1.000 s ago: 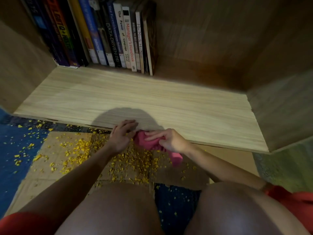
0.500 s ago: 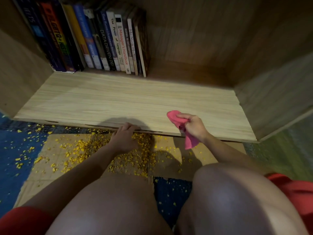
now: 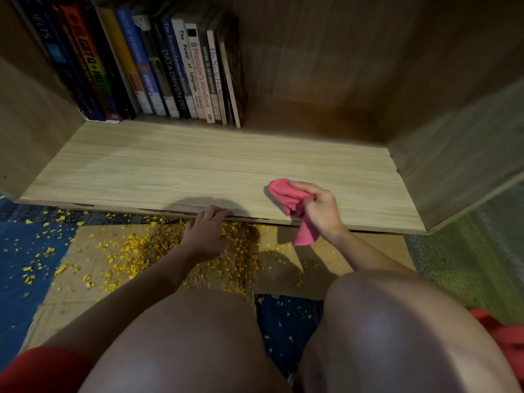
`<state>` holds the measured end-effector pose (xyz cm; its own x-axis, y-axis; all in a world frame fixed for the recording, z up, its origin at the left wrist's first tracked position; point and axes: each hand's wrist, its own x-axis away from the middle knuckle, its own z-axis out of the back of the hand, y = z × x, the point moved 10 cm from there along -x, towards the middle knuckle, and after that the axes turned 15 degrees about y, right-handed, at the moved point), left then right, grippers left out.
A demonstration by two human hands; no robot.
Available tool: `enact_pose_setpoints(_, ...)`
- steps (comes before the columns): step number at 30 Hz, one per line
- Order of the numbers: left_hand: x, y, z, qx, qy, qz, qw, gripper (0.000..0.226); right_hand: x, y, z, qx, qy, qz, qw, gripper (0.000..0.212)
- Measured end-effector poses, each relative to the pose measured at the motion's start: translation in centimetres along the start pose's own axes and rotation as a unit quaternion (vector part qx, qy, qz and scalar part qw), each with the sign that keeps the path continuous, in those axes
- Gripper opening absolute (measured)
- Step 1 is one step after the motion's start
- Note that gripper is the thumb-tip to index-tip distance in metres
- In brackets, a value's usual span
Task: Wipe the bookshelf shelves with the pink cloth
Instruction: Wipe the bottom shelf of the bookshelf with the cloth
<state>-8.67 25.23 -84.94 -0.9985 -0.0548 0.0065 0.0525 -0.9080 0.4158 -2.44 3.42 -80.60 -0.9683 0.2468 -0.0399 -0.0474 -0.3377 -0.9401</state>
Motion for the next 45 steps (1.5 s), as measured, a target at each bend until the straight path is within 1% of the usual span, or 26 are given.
enact_pose_setpoints(2,0.0,0.2,0.1,-0.005,0.001,-0.007,1.0,0.057,-0.3,1.2,-0.1,0.033,-0.008,-0.009,0.999,0.044)
enact_pose_setpoints(3,0.0,0.2,0.2,-0.01,0.002,-0.01,1.0,0.057,0.1,1.8,-0.5,0.07,-0.023,0.007,0.997,0.045)
enact_pose_setpoints(5,0.0,0.1,0.4,-0.028,0.003,-0.016,0.999,0.059,1.4,2.4,-1.5,0.153,-0.04,0.077,0.984,0.048)
enact_pose_setpoints(6,0.1,0.0,0.4,-0.037,0.003,-0.018,0.999,0.061,2.0,2.2,-1.9,0.173,-0.048,0.108,0.978,0.048)
enact_pose_setpoints(9,0.3,0.0,0.3,-0.051,0.002,-0.016,0.999,0.062,4.0,1.5,-3.5,0.168,-0.105,0.144,0.97,0.047)
enact_pose_setpoints(10,0.3,0.0,0.2,-0.055,0.004,-0.014,0.998,0.063,4.7,1.3,-4.0,0.166,-0.128,0.145,0.967,0.048)
enact_pose_setpoints(12,0.2,0.0,0.3,-0.056,0.008,-0.014,0.998,0.063,6.0,1.1,-5.1,0.148,-0.183,0.133,0.963,0.047)
enact_pose_setpoints(14,0.1,0.0,0.5,-0.045,0.009,-0.014,0.999,0.062,6.7,1.0,-5.6,0.133,-0.208,0.113,0.962,0.046)
enact_pose_setpoints(19,-0.4,0.3,0.7,-0.017,-0.001,-0.002,1.0,0.052,4.9,-0.6,-4.3,0.1,-0.165,0.07,0.979,0.048)
enact_pose_setpoints(21,-0.4,1.0,1.1,0.019,0.009,0.0,1.0,0.05,4.3,-1.0,-4.0,0.091,-0.157,0.065,0.981,0.047)
enact_pose_setpoints(23,-0.6,1.8,1.0,0.065,0.009,-0.011,0.998,0.051,4.2,-1.2,-4.0,0.091,-0.153,0.071,0.981,0.04)
enact_pose_setpoints(25,-0.9,2.8,0.7,0.113,-0.005,-0.031,0.993,0.059,4.2,-1.5,-3.9,0.068,-0.145,0.071,0.985,0.036)
enact_pose_setpoints(26,-1.0,3.2,0.6,0.151,-0.011,-0.035,0.988,0.059,4.2,-1.7,-3.7,0.052,-0.141,0.067,0.986,0.036)
enact_pose_setpoints(27,-1.2,3.5,0.4,0.193,-0.015,-0.029,0.981,0.052,4.1,-2.0,-3.5,0.043,-0.136,0.067,0.987,0.036)
enact_pose_setpoints(29,-1.5,3.6,0.6,0.255,-0.011,0.003,0.967,0.029,4.0,-2.6,-3.0,0.049,-0.127,0.083,0.987,0.034)
enact_pose_setpoints(31,-1.8,3.6,1.1,0.273,0.016,0.01,0.962,0.015,3.8,-3.0,-2.6,0.063,-0.117,0.101,0.986,0.032)
enact_pose_setpoints(33,-2.1,3.9,2.0,0.298,0.054,-0.007,0.953,0.011,3.6,-2.9,-2.6,0.064,-0.122,0.094,0.986,0.031)
enact_pose_setpoints(35,-2.2,4.1,2.9,0.353,0.076,0.003,0.933,0.01,3.7,-2.3,-3.2,0.065,-0.158,0.074,0.982,0.029)
enact_pose_setpoints(37,-2.0,4.7,3.5,0.437,0.069,0.024,0.897,0.016,3.9,-1.9,-3.7,0.063,-0.186,0.054,0.979,0.026)
enact_pose_setpoints(39,-2.1,5.1,3.7,0.496,0.059,0.042,0.866,0.02,4.0,-1.5,-3.9,0.05,-0.198,0.019,0.979,0.029)
enact_pose_setpoints(41,-2.3,4.9,3.7,0.523,0.054,0.068,0.848,0.024,4.1,-0.9,-4.0,0.056,-0.224,-0.026,0.973,0.038)
enact_pose_setpoints(42,-2.5,4.8,3.7,0.53,0.053,0.073,0.843,0.026,4.2,-0.7,-4.0,0.061,-0.243,-0.046,0.967,0.04)
enact_pose_setpoints(45,-2.9,5.2,4.1,0.55,0.056,0.062,0.831,0.032,3.9,-0.7,-3.8,0.07,-0.277,-0.066,0.956,0.032)
